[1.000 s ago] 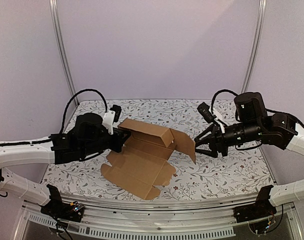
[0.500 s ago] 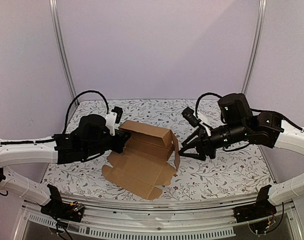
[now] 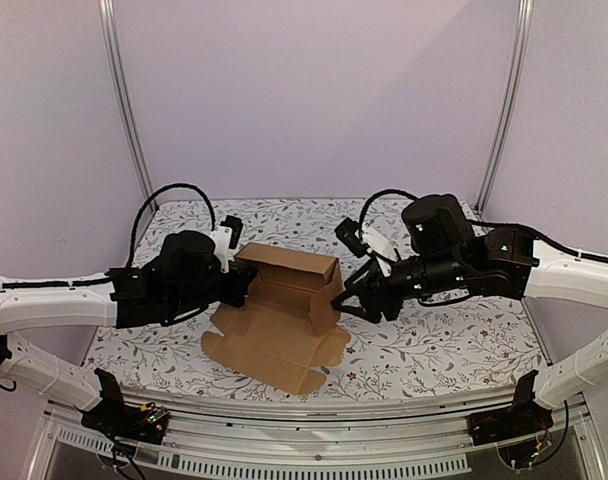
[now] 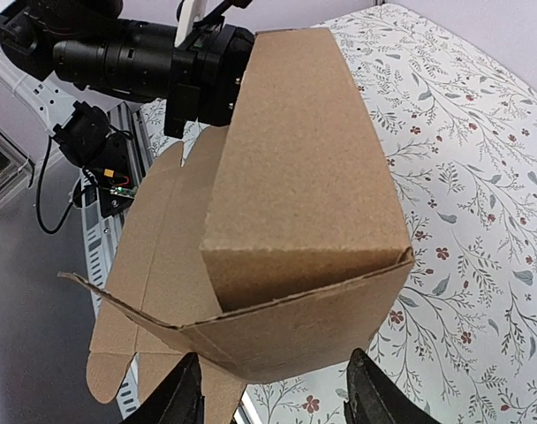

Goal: Fold the paper box

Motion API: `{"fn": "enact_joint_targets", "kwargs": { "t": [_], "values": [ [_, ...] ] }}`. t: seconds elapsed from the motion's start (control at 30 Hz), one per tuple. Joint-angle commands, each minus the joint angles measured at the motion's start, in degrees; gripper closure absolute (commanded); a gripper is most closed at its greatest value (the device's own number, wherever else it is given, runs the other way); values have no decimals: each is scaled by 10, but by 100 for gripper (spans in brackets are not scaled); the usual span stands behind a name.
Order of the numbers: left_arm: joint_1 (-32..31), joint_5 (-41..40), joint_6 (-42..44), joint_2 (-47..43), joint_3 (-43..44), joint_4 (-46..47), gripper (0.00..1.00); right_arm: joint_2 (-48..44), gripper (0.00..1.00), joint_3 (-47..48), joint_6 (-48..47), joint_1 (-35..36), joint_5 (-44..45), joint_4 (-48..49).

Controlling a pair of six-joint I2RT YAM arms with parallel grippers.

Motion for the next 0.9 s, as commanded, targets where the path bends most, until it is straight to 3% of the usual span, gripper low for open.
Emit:
{"fn": "enact_joint_targets", "kwargs": {
  "t": [0.0,0.53,0.87],
  "values": [
    [-3,-22,-18,12,8,-16,100,17,46,11,21,20,97,42],
    [-28,-90,-89,42,51,-83,100,91,45,0,101,46,291,115],
    [-32,-99,-130,55,59,-98,100,115,49,-3,140,49,333,154]
  ]
}}
